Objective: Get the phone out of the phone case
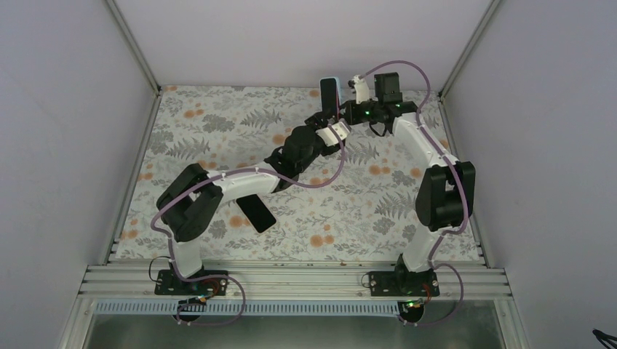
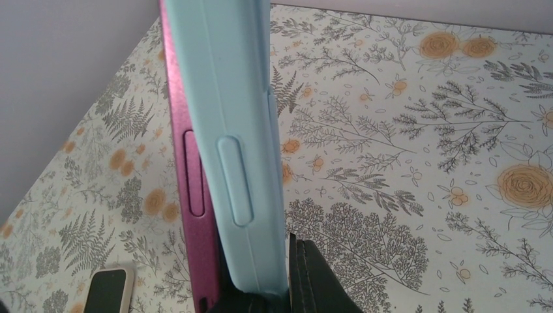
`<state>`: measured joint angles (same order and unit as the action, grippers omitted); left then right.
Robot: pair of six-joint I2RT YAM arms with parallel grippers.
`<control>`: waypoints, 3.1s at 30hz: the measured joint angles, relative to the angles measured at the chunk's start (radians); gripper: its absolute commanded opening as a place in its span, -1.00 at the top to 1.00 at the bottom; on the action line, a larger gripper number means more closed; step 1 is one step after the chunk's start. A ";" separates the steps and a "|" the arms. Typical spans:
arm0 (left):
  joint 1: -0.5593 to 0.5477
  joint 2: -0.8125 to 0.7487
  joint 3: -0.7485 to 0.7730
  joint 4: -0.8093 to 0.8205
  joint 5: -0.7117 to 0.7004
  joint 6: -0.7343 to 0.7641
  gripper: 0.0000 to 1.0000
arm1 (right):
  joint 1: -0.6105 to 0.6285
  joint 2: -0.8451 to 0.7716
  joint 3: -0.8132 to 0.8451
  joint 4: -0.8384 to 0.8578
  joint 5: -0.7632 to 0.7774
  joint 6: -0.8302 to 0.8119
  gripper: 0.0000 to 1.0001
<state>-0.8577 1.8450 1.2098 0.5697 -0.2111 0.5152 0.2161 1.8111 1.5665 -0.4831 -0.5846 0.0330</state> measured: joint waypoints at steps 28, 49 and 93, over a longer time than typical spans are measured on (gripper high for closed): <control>0.004 0.069 0.012 0.089 -0.163 0.046 -0.52 | 0.012 -0.071 -0.042 0.039 -0.014 0.025 0.93; 0.025 0.069 0.011 0.167 -0.248 0.129 -0.58 | 0.047 -0.077 -0.067 0.164 0.006 -0.006 0.93; 0.050 0.173 -0.053 0.604 -0.295 0.452 0.95 | 0.103 -0.082 -0.093 0.283 0.022 0.036 0.93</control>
<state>-0.8078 2.0178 1.1572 1.1740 -0.5064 0.9668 0.3191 1.7294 1.4731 -0.1997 -0.5629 0.0689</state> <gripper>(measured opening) 0.186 0.068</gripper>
